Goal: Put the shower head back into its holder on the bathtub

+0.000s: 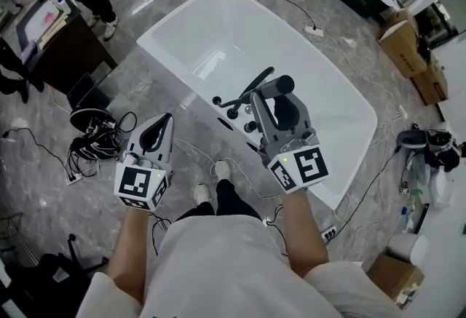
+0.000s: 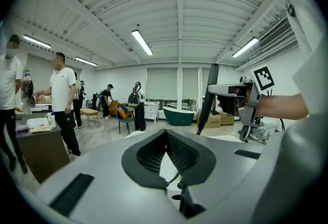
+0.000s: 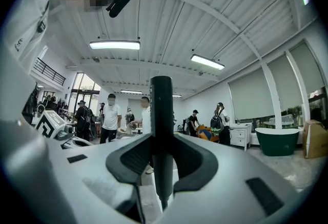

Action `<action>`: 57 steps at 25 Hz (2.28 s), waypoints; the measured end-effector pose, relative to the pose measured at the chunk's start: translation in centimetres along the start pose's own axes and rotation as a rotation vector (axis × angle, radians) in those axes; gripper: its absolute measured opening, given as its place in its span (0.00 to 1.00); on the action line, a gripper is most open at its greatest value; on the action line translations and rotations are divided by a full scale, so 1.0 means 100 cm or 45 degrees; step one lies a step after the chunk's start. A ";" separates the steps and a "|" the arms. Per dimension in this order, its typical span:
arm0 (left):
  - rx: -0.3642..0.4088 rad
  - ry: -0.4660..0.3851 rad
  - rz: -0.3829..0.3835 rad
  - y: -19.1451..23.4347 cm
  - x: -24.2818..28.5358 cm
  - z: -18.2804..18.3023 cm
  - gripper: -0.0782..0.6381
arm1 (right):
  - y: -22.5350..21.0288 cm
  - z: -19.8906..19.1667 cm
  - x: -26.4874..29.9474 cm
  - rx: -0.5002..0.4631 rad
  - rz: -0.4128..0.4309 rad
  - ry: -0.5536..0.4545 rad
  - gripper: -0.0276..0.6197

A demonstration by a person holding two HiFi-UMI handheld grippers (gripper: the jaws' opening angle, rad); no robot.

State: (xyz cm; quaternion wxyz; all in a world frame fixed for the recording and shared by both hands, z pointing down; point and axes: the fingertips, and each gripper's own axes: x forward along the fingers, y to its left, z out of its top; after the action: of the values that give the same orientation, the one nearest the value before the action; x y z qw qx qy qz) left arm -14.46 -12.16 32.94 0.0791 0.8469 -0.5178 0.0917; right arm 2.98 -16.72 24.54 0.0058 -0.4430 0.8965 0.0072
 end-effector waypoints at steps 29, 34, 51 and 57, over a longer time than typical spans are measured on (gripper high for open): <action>-0.118 0.104 0.069 0.016 0.080 -0.065 0.12 | -0.041 -0.146 0.068 0.076 0.088 0.236 0.25; -0.140 0.115 0.066 0.018 0.094 -0.077 0.12 | -0.045 -0.175 0.080 0.091 0.080 0.273 0.25; -0.165 0.114 0.021 0.024 0.123 -0.120 0.12 | -0.028 -0.253 0.111 0.133 -0.028 0.319 0.25; -0.172 0.108 -0.013 0.025 0.138 -0.140 0.12 | -0.023 -0.282 0.117 0.129 -0.074 0.328 0.25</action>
State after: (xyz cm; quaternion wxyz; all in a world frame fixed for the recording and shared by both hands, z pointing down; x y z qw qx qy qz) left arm -11.54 -21.93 49.91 0.1584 0.8376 -0.5147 0.0922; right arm -2.41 -27.89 52.47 -0.0866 -0.4651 0.8758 -0.0952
